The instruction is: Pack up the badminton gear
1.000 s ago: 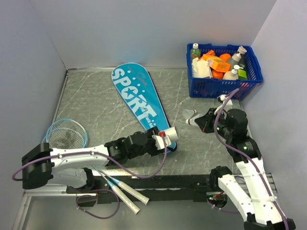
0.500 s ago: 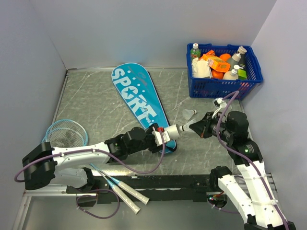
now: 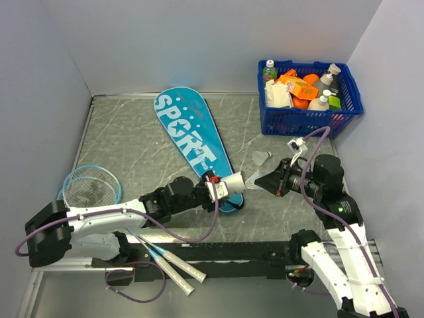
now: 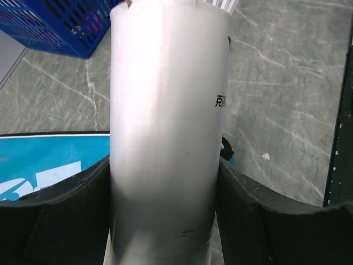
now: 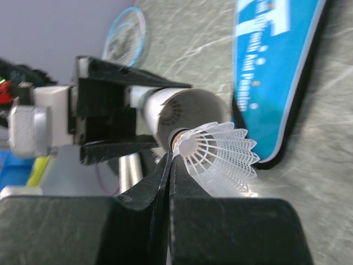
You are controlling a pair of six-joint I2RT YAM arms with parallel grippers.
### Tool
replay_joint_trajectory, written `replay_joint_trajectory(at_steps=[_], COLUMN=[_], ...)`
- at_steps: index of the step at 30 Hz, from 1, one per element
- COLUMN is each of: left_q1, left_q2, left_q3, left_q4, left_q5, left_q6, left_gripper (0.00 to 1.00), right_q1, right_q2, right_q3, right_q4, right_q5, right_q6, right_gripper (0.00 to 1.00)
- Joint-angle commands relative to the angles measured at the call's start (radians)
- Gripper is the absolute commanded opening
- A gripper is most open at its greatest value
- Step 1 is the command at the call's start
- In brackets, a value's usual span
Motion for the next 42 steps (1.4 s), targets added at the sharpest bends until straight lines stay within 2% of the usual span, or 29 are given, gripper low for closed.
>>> replay_joint_trajectory(at_steps=[1, 11, 18, 28, 31, 33, 34, 37, 42], left_q1=[0.006, 0.006, 0.006, 0.006, 0.006, 0.006, 0.006, 0.006, 0.006], left_q2=[-0.058, -0.145, -0.181, -0.222, -0.233, -0.236, -0.240, -0.250, -0.259], left_q3=[-0.014, -0.069, -0.097, -0.124, -0.136, -0.143, -0.147, -0.156, -0.172], left_q4=[0.101, 0.140, 0.161, 0.196, 0.210, 0.215, 0.216, 0.222, 0.227], left_q5=[0.069, 0.152, 0.154, 0.155, 0.147, 0.147, 0.147, 0.143, 0.131], left_q6=[-0.044, -0.097, -0.105, -0.119, -0.123, -0.130, -0.131, -0.136, -0.140], left_gripper=[0.01, 0.01, 0.01, 0.01, 0.01, 0.01, 0.01, 0.01, 0.01], right_q1=[0.022, 0.148, 0.292, 0.421, 0.425, 0.424, 0.422, 0.421, 0.392], right_q2=[0.013, 0.124, 0.220, 0.296, 0.289, 0.273, 0.254, 0.221, 0.175], right_q3=[-0.034, -0.065, -0.053, -0.114, -0.126, -0.102, -0.088, -0.019, 0.142], right_q4=[0.099, 0.243, 0.347, 0.502, 0.512, 0.451, 0.420, 0.304, 0.104], right_q5=[-0.108, -0.079, -0.024, 0.019, 0.018, 0.051, 0.067, 0.145, 0.284], right_q6=[0.052, 0.118, 0.174, 0.264, 0.267, 0.246, 0.220, 0.165, 0.071], right_gripper=[0.00, 0.00, 0.00, 0.01, 0.10, 0.24, 0.38, 0.54, 0.62])
